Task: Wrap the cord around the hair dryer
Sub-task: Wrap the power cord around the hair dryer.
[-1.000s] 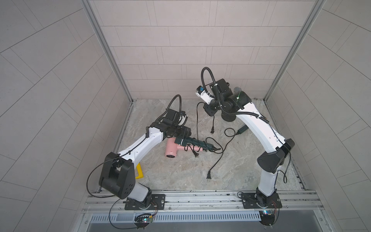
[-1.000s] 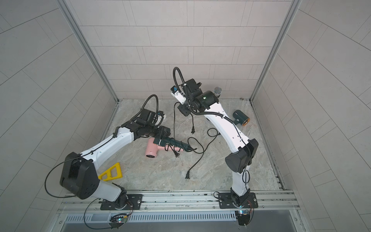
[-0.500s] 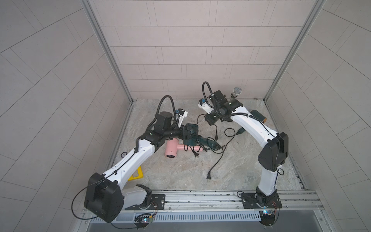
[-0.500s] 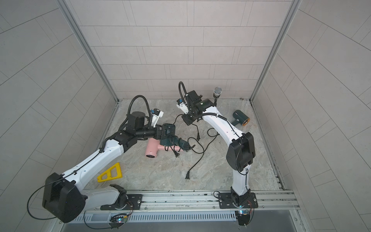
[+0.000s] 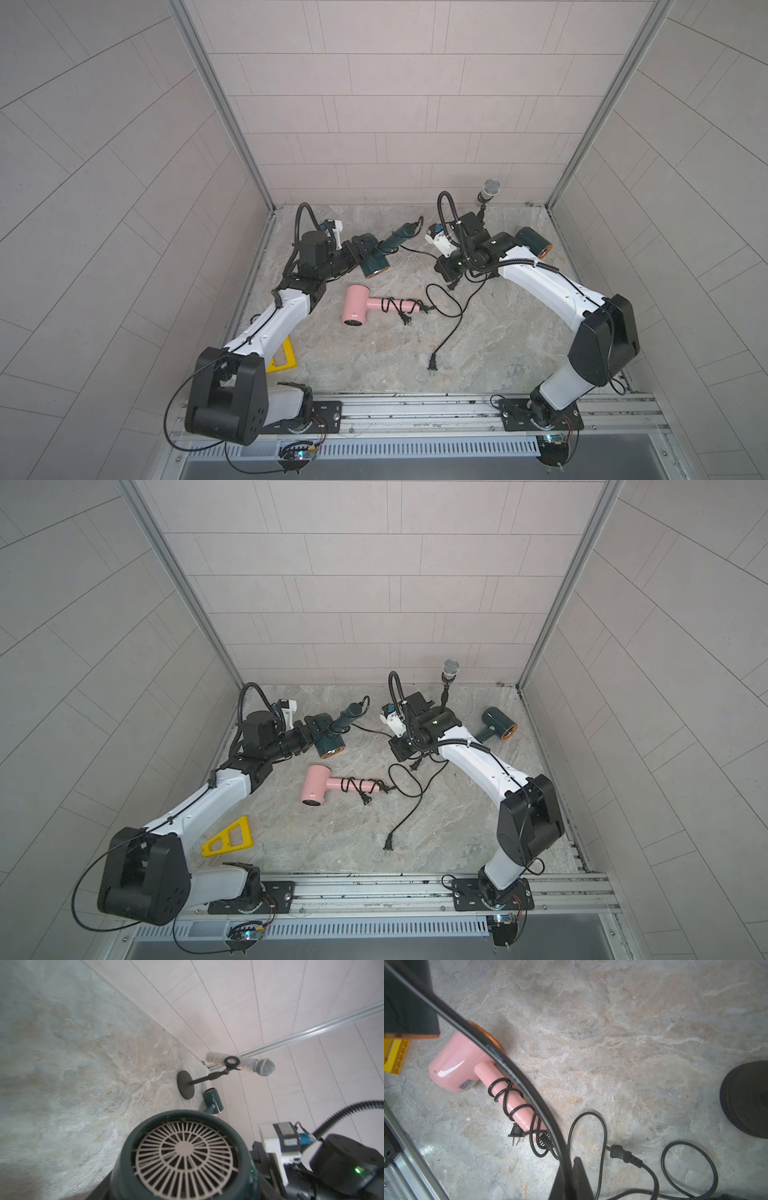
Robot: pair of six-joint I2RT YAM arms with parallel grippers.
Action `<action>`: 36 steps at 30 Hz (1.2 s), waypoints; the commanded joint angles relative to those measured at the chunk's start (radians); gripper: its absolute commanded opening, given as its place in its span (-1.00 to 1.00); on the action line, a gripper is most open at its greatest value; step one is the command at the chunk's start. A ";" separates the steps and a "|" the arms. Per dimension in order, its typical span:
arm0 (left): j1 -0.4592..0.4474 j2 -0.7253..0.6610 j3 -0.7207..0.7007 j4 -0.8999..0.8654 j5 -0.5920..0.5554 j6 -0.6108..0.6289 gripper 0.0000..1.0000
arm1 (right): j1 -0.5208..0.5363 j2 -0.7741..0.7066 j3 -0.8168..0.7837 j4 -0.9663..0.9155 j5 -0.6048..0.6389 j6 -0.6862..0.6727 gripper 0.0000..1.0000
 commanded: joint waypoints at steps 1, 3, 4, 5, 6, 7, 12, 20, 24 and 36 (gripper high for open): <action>0.028 -0.040 0.004 -0.079 -0.132 -0.009 -1.00 | 0.000 -0.064 -0.044 0.008 -0.001 0.034 -1.00; 0.036 -0.052 0.007 -0.156 -0.192 0.010 -1.00 | 0.003 -0.087 -0.064 -0.004 0.001 0.035 -1.00; 0.042 -0.057 0.006 -0.182 -0.220 0.013 -1.00 | 0.005 -0.096 -0.071 -0.015 0.004 0.035 -1.00; 0.046 -0.062 0.006 -0.199 -0.237 0.016 -1.00 | 0.009 -0.104 -0.076 -0.026 0.008 0.035 -1.00; 0.047 -0.066 0.006 -0.225 -0.266 0.017 -1.00 | 0.014 -0.113 -0.079 -0.042 0.011 0.035 -1.00; 0.050 -0.069 0.004 -0.240 -0.292 0.016 -1.00 | 0.021 -0.120 -0.081 -0.058 0.014 0.032 -1.00; 0.054 -0.084 0.007 -0.295 -0.387 0.010 -1.00 | 0.081 -0.133 -0.065 -0.151 0.035 0.008 -1.00; 0.054 -0.125 0.043 -0.460 -0.633 0.085 -1.00 | 0.193 -0.152 0.010 -0.303 0.131 -0.040 -1.00; 0.049 -0.117 0.103 -0.569 -0.717 0.197 -1.00 | 0.244 -0.149 0.070 -0.345 0.197 -0.081 -1.00; -0.110 -0.030 0.257 -0.760 -0.869 0.438 -1.00 | 0.276 -0.013 0.359 -0.432 0.124 -0.142 -1.00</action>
